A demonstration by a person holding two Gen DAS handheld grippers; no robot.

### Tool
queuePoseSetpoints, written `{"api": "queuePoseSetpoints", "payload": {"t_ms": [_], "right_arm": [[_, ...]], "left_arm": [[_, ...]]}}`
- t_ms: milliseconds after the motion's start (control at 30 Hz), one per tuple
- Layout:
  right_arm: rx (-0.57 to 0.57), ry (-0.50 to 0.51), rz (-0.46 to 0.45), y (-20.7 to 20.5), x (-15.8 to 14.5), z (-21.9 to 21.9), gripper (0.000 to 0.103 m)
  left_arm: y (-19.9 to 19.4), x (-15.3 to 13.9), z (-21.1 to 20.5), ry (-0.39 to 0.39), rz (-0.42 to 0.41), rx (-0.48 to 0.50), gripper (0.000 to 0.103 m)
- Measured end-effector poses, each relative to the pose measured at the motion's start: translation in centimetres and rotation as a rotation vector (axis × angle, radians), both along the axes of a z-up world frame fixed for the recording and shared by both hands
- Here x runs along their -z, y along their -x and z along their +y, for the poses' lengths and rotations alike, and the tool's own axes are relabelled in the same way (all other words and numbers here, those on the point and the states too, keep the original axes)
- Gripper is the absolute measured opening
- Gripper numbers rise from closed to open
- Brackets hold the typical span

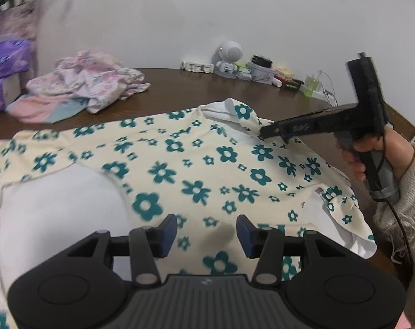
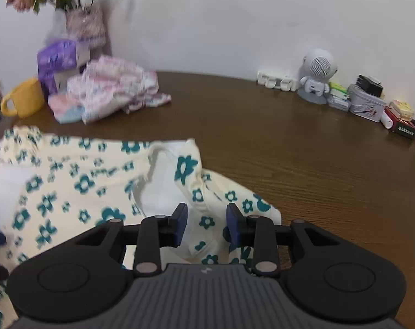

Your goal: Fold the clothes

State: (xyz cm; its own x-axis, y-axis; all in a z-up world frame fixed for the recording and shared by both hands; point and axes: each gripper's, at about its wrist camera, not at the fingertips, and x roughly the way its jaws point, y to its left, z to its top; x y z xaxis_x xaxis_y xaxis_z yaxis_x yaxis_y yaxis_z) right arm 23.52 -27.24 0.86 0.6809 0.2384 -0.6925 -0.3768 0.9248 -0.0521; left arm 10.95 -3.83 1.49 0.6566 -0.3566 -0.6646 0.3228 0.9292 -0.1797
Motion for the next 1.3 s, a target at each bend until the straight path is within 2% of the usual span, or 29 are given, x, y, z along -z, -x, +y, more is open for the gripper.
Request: {"api": "queuePoseSetpoints", "payload": {"t_ms": [67,167,267,333,467,567,600,667,833,967,1033,1133,1300], "right_arm": [[-0.013,0.053,-0.006,-0.3,0.6,0.5,0.028],[-0.029,0.118,-0.018,-0.7,1.2,1.0,0.009],[-0.008,0.079,-0.034,-1.3,0.5,0.2,0.008],[-0.010,0.039,-0.033,-1.8,0.0,-0.4,0.011],[-0.034,-0.017,-0.019,-2.4,-0.5,-1.5,0.036],[-0.059,-0.020,0.000,-2.7,-0.1,-1.7,0.036],[-0.073,-0.026,0.021,-2.9,0.1,-1.7,0.035],[-0.109,-0.015,0.053,-3.0,0.7,-1.4,0.008],[-0.093,0.127,-0.093,-2.2,-0.1,-0.1,0.005],[-0.113,0.184,-0.091,-3.0,0.2,0.5,0.005],[-0.113,0.189,-0.073,-3.3,0.8,0.5,0.009],[-0.060,0.093,-0.044,-3.2,0.2,-0.8,0.045],[-0.030,-0.044,0.003,-0.5,-0.8,-3.4,0.044]], "left_arm": [[-0.3,0.2,-0.5,-0.008,0.003,0.017,0.047],[-0.7,0.4,-1.3,-0.020,0.007,0.042,0.046],[-1.1,0.7,-2.0,-0.032,0.011,0.067,0.046],[-1.3,0.8,-2.3,-0.033,0.015,0.078,0.046],[-1.3,0.6,-1.9,-0.004,0.028,0.077,0.046],[-1.4,0.5,-1.6,0.013,0.034,0.079,0.046],[-1.5,0.5,-1.6,0.014,0.036,0.080,0.046],[-1.6,0.7,-1.6,0.011,0.033,0.082,0.046],[-1.3,0.8,-2.0,-0.026,0.011,0.095,0.045],[-1.2,0.9,-2.0,-0.025,0.007,0.093,0.045],[-1.2,0.9,-1.9,-0.016,0.009,0.088,0.046],[-1.1,0.9,-1.8,-0.012,0.008,0.085,0.046],[-1.1,0.9,-1.7,-0.007,0.006,0.080,0.047]]}}
